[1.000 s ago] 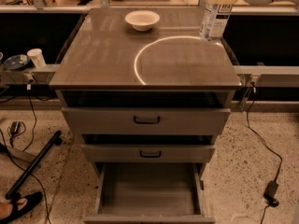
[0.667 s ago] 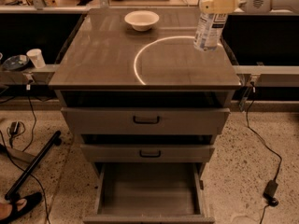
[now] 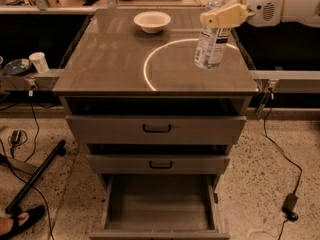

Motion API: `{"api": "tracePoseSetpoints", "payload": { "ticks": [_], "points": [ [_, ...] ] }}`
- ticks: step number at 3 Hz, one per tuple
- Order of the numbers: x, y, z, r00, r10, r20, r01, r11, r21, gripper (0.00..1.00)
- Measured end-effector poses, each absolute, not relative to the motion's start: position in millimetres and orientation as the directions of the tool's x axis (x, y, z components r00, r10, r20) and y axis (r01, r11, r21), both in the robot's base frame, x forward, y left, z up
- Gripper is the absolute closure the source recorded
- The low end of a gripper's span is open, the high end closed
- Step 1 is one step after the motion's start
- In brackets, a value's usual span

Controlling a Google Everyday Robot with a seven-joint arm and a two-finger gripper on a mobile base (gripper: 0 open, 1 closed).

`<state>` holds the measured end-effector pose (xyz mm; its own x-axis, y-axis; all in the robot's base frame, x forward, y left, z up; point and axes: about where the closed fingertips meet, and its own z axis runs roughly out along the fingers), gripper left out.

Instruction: Place blue plastic bottle into bottom drawer

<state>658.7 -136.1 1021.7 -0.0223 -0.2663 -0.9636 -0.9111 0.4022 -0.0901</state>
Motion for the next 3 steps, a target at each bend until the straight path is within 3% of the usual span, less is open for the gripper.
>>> {"api": "tracePoseSetpoints", "payload": {
  "ticks": [3],
  "points": [
    [637.4,-105.6,1015.6,-0.012,-0.255,-0.967,-0.954,0.292,-0.066,1.0]
  ]
}}
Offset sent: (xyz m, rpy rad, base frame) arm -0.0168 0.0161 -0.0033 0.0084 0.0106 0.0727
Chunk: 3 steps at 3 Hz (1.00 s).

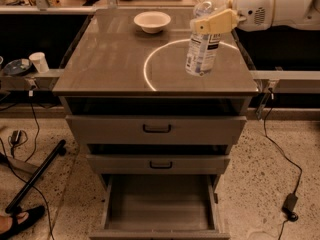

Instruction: Place blue plastic bottle into bottom drawer

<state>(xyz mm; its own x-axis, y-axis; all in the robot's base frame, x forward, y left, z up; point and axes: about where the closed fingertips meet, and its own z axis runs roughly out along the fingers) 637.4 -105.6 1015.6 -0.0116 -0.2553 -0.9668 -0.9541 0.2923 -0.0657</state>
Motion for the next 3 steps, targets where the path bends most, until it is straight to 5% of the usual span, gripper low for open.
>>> {"api": "tracePoseSetpoints", "payload": {
  "ticks": [3],
  "points": [
    [573.8,-19.1,988.7,-0.001,-0.228,-0.974,-0.999,-0.04,0.01,1.0]
  ]
}}
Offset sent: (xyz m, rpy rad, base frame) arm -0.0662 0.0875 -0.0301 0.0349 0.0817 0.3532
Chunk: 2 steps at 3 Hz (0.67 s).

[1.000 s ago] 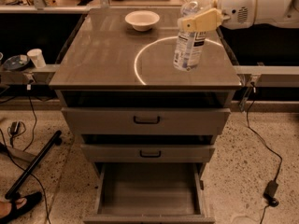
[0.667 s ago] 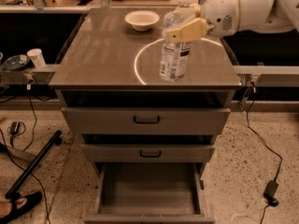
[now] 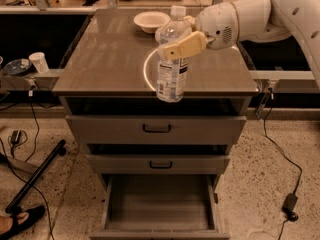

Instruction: Place blue plastic bottle into bottom drawer

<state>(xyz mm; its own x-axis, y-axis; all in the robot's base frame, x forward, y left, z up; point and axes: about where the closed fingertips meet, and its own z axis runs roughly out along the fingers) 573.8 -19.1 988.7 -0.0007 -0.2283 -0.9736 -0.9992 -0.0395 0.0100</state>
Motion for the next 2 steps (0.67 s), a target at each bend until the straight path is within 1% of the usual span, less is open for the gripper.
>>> {"api": "tracePoseSetpoints", "payload": {
  "ticks": [2],
  "points": [
    [567.4,-21.5,991.9,0.006,-0.241,-0.971,-1.0,0.006,-0.008,1.0]
  ]
}}
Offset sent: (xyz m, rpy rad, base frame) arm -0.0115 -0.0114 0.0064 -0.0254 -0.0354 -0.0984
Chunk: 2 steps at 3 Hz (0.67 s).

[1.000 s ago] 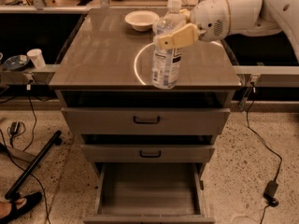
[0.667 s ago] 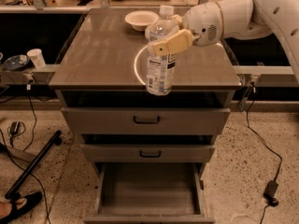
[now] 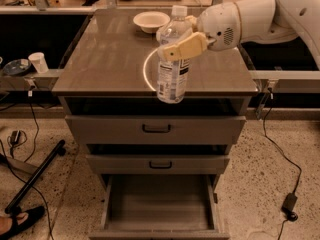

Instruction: Place blue plastic bottle into bottom drawer

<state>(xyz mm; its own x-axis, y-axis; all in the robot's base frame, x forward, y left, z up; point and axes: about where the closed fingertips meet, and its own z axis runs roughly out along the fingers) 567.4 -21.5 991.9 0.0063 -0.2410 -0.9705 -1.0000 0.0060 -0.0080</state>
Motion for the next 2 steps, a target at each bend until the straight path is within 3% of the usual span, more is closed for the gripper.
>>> {"api": "tracePoseSetpoints", "payload": {
  "ticks": [1,2],
  "points": [
    [532.7,-11.9,1024.1,0.157,-0.295,-0.943,-0.98,0.071,-0.185,1.0],
    [464.9,26.7,1065.9,0.344,-0.423,-0.838,-0.885,0.151,-0.44,1.0]
  ]
}}
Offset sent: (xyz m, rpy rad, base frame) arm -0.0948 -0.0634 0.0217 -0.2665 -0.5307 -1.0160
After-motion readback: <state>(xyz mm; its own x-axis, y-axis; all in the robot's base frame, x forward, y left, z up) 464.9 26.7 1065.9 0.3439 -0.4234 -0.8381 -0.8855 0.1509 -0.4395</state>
